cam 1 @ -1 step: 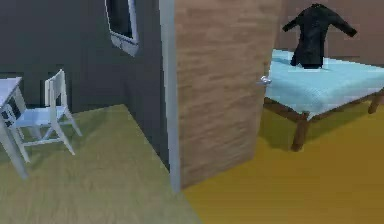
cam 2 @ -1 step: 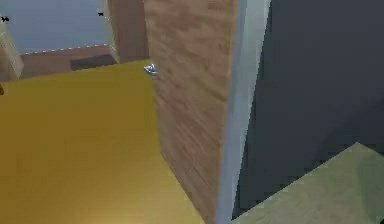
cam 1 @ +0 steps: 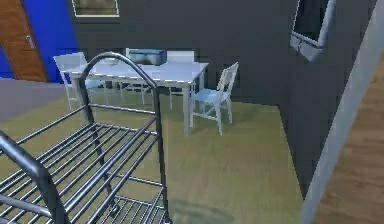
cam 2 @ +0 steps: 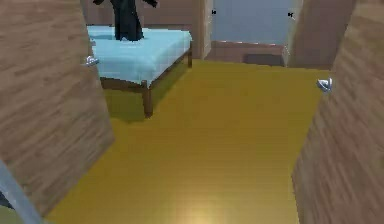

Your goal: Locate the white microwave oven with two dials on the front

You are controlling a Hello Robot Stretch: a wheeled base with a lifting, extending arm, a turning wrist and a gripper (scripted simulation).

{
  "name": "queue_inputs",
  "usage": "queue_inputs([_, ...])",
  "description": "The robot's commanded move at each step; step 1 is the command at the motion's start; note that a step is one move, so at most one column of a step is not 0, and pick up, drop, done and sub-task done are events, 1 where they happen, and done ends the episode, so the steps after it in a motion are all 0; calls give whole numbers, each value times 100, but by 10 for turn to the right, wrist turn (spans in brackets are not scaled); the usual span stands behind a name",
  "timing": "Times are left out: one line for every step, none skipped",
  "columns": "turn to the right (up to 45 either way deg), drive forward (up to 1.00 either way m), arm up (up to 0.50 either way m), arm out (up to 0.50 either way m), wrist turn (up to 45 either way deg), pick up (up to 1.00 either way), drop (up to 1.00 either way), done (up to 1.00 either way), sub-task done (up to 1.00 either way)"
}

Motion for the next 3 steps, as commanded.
queue_inputs([-450, 0, 0, 0, 0, 0, 0, 0, 0])
queue_inputs([-450, 0, 0, 0, 0, 0, 0, 0, 0])
queue_inputs([-390, 0, 0, 0, 0, 0, 0, 0, 0])
